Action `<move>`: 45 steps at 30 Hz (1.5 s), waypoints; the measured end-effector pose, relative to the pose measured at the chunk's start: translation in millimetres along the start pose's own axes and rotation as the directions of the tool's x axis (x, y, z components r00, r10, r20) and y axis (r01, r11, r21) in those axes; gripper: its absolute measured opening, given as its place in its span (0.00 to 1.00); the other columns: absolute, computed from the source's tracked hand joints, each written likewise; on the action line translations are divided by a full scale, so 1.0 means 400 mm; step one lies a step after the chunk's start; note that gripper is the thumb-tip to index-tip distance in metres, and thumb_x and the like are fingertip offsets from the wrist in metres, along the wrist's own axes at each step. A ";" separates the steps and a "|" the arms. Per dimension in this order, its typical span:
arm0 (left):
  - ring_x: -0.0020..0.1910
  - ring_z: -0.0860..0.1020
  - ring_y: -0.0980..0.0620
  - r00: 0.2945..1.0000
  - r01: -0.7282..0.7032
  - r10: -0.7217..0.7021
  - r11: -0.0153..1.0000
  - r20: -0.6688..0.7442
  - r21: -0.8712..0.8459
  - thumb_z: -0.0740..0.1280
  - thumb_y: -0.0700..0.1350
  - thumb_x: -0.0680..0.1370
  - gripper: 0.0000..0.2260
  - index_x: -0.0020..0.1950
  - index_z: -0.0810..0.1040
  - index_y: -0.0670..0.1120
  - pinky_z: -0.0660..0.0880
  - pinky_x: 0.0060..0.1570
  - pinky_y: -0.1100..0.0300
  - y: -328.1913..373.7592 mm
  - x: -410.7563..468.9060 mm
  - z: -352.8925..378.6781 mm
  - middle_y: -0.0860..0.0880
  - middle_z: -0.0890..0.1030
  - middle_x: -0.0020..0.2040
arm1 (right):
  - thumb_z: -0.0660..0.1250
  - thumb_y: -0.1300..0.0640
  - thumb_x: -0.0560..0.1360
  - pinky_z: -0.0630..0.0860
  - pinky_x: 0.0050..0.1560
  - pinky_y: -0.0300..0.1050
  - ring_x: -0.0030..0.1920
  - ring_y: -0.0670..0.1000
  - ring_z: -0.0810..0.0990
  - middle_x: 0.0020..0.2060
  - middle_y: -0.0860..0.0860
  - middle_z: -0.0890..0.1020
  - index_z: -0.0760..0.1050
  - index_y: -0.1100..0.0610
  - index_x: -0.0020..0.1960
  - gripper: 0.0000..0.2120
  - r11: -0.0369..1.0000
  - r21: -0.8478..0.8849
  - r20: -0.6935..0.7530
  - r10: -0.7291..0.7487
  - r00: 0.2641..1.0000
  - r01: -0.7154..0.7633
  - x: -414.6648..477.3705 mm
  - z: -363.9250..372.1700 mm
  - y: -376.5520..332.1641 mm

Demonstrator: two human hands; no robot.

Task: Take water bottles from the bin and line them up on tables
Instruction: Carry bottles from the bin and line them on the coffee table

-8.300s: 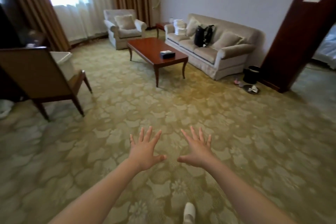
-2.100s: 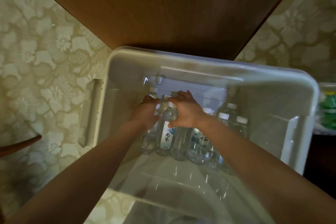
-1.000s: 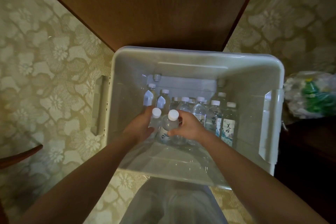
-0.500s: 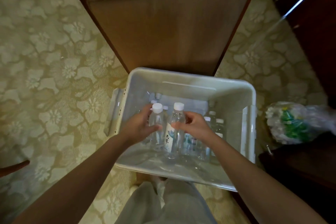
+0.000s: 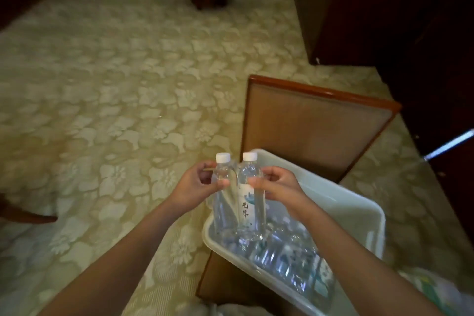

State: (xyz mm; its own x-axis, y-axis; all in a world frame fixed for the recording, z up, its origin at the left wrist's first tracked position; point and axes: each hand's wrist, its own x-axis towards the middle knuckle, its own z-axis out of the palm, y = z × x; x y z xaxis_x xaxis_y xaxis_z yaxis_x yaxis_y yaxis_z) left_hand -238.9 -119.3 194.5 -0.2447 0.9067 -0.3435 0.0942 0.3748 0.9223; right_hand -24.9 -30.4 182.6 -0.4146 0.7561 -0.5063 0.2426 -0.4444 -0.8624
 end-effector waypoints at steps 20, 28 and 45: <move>0.42 0.84 0.57 0.758 -0.104 -0.049 0.975 -0.650 -0.194 0.80 0.40 0.64 0.22 0.56 0.80 0.43 0.77 0.38 0.68 -0.195 -0.761 -0.789 0.50 0.87 0.45 | 0.79 0.64 0.67 0.82 0.39 0.41 0.42 0.49 0.84 0.46 0.55 0.82 0.77 0.59 0.56 0.20 0.937 -0.237 0.568 -0.081 0.819 0.257 -0.240 1.035 -0.124; 0.48 0.84 0.53 0.573 -0.119 -0.129 0.964 -0.810 -0.237 0.81 0.44 0.61 0.24 0.55 0.81 0.46 0.79 0.45 0.60 -0.316 -1.085 -0.977 0.49 0.86 0.48 | 0.79 0.65 0.67 0.83 0.44 0.45 0.45 0.52 0.84 0.51 0.59 0.84 0.76 0.59 0.53 0.18 0.909 -0.286 0.735 0.006 0.678 0.302 -0.382 1.427 -0.065; 0.51 0.83 0.54 0.061 -0.140 -0.279 0.948 -0.958 -0.285 0.81 0.41 0.65 0.21 0.54 0.79 0.46 0.79 0.53 0.61 -0.498 -1.384 -1.297 0.50 0.85 0.50 | 0.83 0.57 0.63 0.82 0.55 0.55 0.53 0.54 0.85 0.52 0.56 0.85 0.76 0.56 0.57 0.26 0.791 -0.301 0.950 0.198 0.243 0.533 -0.451 2.134 -0.018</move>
State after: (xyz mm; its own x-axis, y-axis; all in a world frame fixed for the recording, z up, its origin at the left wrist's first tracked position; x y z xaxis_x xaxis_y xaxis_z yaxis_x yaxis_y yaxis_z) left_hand -622.7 -796.1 293.0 -0.9660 -0.2346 -0.1088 -0.1517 0.1735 0.9731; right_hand -700.5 -573.6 280.7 -0.8856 -0.3607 -0.2927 0.2349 0.1957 -0.9521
